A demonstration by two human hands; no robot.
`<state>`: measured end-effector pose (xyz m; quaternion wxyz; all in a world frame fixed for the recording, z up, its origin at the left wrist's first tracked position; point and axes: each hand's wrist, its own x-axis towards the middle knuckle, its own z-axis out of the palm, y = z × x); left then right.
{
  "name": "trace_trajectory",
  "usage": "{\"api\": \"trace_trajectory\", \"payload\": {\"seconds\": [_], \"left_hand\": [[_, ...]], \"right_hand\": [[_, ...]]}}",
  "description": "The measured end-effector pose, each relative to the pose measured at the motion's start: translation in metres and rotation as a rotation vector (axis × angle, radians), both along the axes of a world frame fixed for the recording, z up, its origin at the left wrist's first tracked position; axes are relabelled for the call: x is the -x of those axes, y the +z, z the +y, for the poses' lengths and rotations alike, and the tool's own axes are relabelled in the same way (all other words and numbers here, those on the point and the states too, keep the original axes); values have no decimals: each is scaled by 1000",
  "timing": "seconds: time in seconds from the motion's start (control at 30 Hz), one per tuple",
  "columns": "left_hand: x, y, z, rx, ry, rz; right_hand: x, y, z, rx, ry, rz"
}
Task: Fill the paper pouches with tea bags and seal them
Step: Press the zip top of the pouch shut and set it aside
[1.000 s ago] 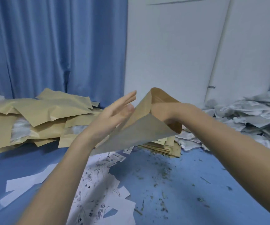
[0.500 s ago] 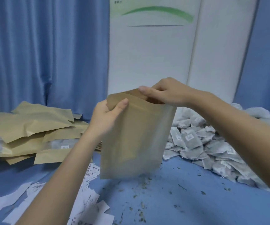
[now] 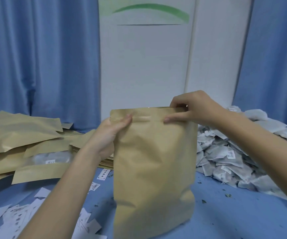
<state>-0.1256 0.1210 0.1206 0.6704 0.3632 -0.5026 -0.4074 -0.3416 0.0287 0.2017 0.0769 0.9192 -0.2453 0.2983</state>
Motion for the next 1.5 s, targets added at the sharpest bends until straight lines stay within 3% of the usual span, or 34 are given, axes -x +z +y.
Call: {"api": "trace_trajectory", "payload": {"seconds": [0.13,0.27,0.43,0.6,0.7,0.83,1.13,1.2,1.33,1.5], "left_hand": [[9,-8,-9,-15,9,26],[27,-13,-14,-3,109,-89],[26,-20,-16,72,360,26],[29,-26,-16,146,526,-24],[36,-29,-19,180,667,-115],[44,-33,-22,209,851,-196],[43,-30,-17,212,660,-189],[40,-31,-16,218,587,-195],[33,-32,-16,262,676,-185],[37,-36,-16,285,740,-226]], "right_hand": [[-4,-11,0,132,6,28],[-30,-18,13,-122,56,56],[-37,-11,8,-125,-7,96],[-43,-5,13,-271,20,87],[-48,-1,18,-240,1,134],[-54,-7,24,-45,-86,272],[-53,-7,26,24,-64,207],[-52,-6,26,-39,-24,189],[-39,1,20,-122,-48,246],[-32,-10,9,-1,-40,271]]}}
